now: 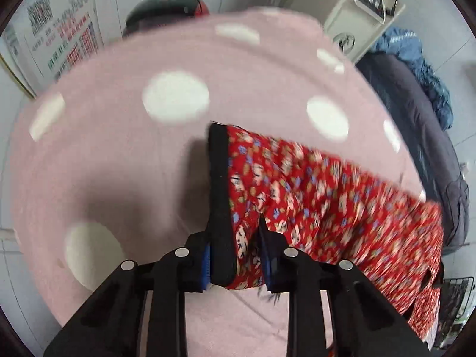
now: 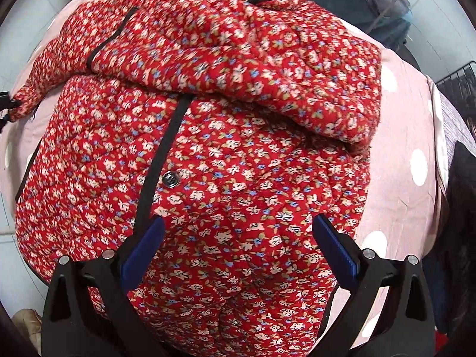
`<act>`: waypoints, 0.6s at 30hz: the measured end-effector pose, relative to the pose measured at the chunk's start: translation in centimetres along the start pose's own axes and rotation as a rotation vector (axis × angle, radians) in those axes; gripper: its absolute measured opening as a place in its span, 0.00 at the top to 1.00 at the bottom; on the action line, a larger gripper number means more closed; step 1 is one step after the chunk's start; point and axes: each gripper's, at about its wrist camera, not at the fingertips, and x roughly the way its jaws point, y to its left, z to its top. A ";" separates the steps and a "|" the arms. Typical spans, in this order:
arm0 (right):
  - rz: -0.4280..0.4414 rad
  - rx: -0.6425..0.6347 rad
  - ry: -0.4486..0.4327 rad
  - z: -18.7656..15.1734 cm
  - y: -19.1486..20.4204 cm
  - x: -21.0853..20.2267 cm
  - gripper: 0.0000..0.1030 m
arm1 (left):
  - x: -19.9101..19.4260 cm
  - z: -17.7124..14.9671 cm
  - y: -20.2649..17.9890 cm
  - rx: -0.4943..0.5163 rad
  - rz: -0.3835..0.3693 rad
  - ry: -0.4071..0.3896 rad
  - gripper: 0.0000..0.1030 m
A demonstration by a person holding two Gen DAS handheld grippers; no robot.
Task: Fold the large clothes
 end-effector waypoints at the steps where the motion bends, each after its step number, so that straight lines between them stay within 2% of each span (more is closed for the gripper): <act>1: -0.002 0.010 -0.012 0.1 -0.3 -0.1 0.05 | -1.6 1.5 0.4 -0.003 0.032 -0.058 0.81; 3: 0.003 0.025 -0.024 0.5 -1.1 0.0 0.05 | -4.0 4.3 1.6 -0.058 0.051 -0.119 0.95; 5: 0.014 0.040 -0.026 0.8 -1.5 0.1 0.05 | -5.2 7.1 1.8 -0.142 -0.049 -0.103 0.96; 6: 0.021 0.046 -0.027 0.9 -1.7 0.2 0.05 | -5.7 7.6 1.5 -0.144 -0.065 -0.106 0.96; 7: 0.028 0.051 -0.027 1.2 -2.1 0.3 0.05 | -6.4 7.6 0.3 -0.100 -0.053 -0.113 0.96; 9: 0.039 0.059 -0.028 2.1 -3.3 1.3 0.05 | -7.1 7.2 -3.3 0.065 0.032 -0.136 0.95; 11: 0.046 0.066 -0.029 2.4 -3.6 1.3 0.05 | -7.3 5.5 -5.6 0.154 0.050 -0.142 0.95; 14: 0.053 0.078 -0.038 2.9 -3.9 1.2 0.05 | -7.4 3.3 -8.4 0.185 -0.017 -0.102 0.95; 17: 0.064 0.103 -0.046 3.3 -5.0 1.3 0.05 | -8.5 0.4 -14.4 0.315 -0.092 -0.104 0.96; 18: 0.065 0.115 -0.050 3.0 -4.8 1.1 0.05 | -9.5 -1.0 -17.4 0.376 -0.137 -0.103 0.96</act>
